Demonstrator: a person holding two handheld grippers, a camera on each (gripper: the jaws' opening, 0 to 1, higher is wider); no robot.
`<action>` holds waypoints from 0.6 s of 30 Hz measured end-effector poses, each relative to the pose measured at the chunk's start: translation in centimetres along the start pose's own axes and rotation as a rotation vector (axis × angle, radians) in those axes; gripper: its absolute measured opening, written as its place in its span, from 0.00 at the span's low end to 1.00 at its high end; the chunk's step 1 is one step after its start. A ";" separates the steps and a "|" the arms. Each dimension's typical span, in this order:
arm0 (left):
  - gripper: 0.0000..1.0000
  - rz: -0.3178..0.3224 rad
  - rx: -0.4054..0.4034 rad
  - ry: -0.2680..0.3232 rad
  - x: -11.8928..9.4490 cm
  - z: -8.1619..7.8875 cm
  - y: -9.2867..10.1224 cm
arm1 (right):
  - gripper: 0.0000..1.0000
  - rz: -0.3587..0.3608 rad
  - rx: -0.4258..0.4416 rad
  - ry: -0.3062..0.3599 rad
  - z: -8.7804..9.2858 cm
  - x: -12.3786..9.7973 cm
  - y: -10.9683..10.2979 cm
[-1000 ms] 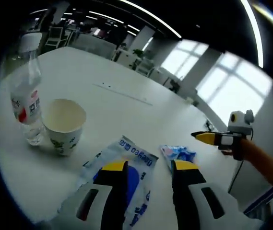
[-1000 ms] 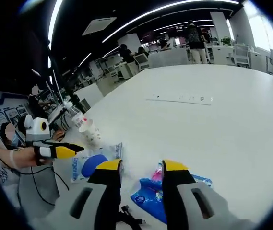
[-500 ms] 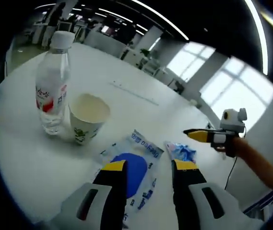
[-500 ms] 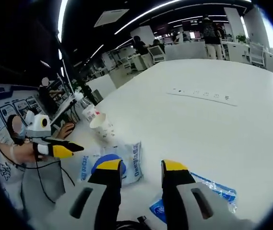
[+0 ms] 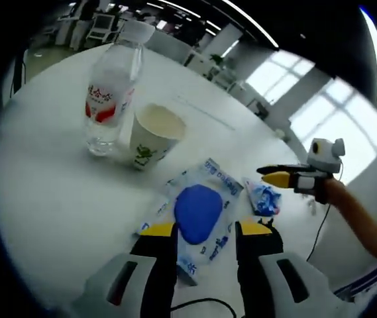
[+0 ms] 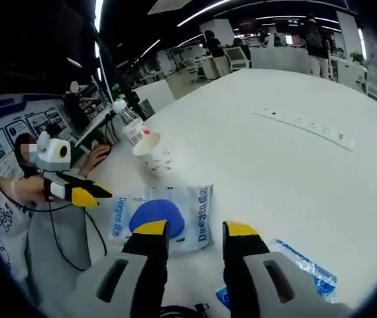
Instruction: Arrange the tabletop items into an orderly group along one side of the table until the central work area is clear of visible clutter.
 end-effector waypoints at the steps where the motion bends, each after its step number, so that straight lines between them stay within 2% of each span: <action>1: 0.32 -0.004 0.002 -0.013 -0.3 0.0 -0.2 | 0.29 -0.001 -0.004 -0.008 0.0 0.2 0.0; 3: 0.32 -0.006 0.002 -0.043 -0.7 0.1 -0.5 | 0.29 -0.006 -0.008 -0.016 -0.1 0.5 0.0; 7: 0.31 -0.023 0.019 -0.057 -1.4 0.5 -0.9 | 0.29 -0.011 -0.019 -0.035 -0.3 1.2 0.0; 11: 0.29 -0.024 0.006 -0.116 -1.6 2.0 -1.2 | 0.29 -0.015 -0.027 -0.050 -0.4 1.7 0.0; 13: 0.28 -0.031 0.028 -0.152 -1.6 2.8 -1.3 | 0.29 -0.014 -0.034 -0.060 -0.4 1.9 0.0; 15: 0.28 -0.026 0.019 -0.164 -1.5 3.3 -1.3 | 0.29 0.000 -0.065 -0.083 -0.2 2.1 0.1; 18: 0.27 -0.020 -0.001 -0.168 -1.2 3.7 -1.5 | 0.29 -0.011 -0.049 -0.092 -0.1 2.4 0.2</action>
Point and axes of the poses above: the point that each gripper's makers call its tool centre point, and the gripper's own axes: x roughly forward along the fingers, y roughly to its right, z roughly out of its underside, the point moved 9 cm from there along -x, roughly backward along the fingers, and after that the axes turned 8 degrees about x, right-handed, at the moved point
